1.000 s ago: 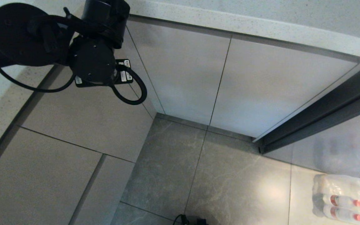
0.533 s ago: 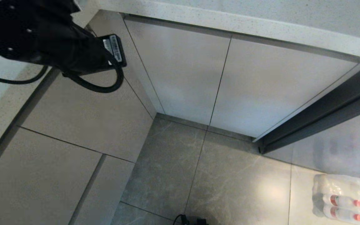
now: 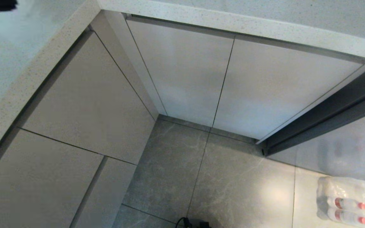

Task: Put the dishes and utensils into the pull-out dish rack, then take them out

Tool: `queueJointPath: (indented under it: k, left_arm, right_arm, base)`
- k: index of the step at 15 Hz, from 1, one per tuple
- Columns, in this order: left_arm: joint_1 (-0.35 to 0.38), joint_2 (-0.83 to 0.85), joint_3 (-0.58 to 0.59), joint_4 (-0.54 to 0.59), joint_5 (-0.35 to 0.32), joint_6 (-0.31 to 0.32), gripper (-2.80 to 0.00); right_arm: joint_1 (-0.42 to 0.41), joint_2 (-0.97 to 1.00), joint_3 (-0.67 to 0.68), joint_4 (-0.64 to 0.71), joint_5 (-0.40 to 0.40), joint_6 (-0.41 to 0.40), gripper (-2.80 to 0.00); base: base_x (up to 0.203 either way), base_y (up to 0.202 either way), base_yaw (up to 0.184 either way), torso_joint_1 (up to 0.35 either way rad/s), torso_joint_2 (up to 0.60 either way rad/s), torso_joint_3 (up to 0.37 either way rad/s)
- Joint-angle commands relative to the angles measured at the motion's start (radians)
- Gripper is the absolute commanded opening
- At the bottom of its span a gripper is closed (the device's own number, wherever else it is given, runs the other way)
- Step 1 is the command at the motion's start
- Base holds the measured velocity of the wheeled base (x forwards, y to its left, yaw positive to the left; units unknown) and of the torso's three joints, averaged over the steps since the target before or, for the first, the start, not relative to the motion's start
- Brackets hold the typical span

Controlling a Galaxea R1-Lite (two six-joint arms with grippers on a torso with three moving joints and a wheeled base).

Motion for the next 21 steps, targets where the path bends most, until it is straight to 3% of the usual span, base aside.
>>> queueJointPath:
  k: [1,3,7,11,15,18,21]
  left_arm:
    - [0.101,-0.166,0.033,0.004,-0.156,0.005,-2.8]
    - [0.245,-0.277,0.111,0.003,-0.228,0.078,-2.8]
    - [0.355,-0.474,0.259,0.004,-0.24,0.193,-2.8]
    - [0.393,-0.669,0.5,-0.001,-0.098,0.316,-2.8]
    - [0.402,-0.925,0.834,-0.035,-0.04,0.392,-2.8]
    - [0.403,-1.052,1.09,-0.156,0.107,0.438,-2.8]
    - [0.395,-1.177,1.337,-0.373,0.175,0.479,-2.8]
  right_arm:
    - [0.0,0.002,0.0,0.0,0.0,0.0,-2.8]
    - [0.0,0.002,0.0,0.0,0.0,0.0,-2.8]
    - [0.0,0.002,0.0,0.0,0.0,0.0,-2.8]
    - [0.0,0.002,0.0,0.0,0.0,0.0,-2.8]
    - [0.0,0.002,0.0,0.0,0.0,0.0,-2.8]
    - [0.0,0.002,0.0,0.0,0.0,0.0,-2.8]
    - [0.0,0.002,0.0,0.0,0.0,0.0,-2.8]
  base:
    - [0.0,0.0,0.0,0.0,0.0,0.0]
    - [0.0,0.0,0.0,0.0,0.0,0.0]
    - [0.0,0.0,0.0,0.0,0.0,0.0]
    - [0.0,0.0,0.0,0.0,0.0,0.0]
    - [0.0,0.0,0.0,0.0,0.0,0.0]
    - [0.0,0.0,0.0,0.0,0.0,0.0]
    - [0.0,0.0,0.0,0.0,0.0,0.0]
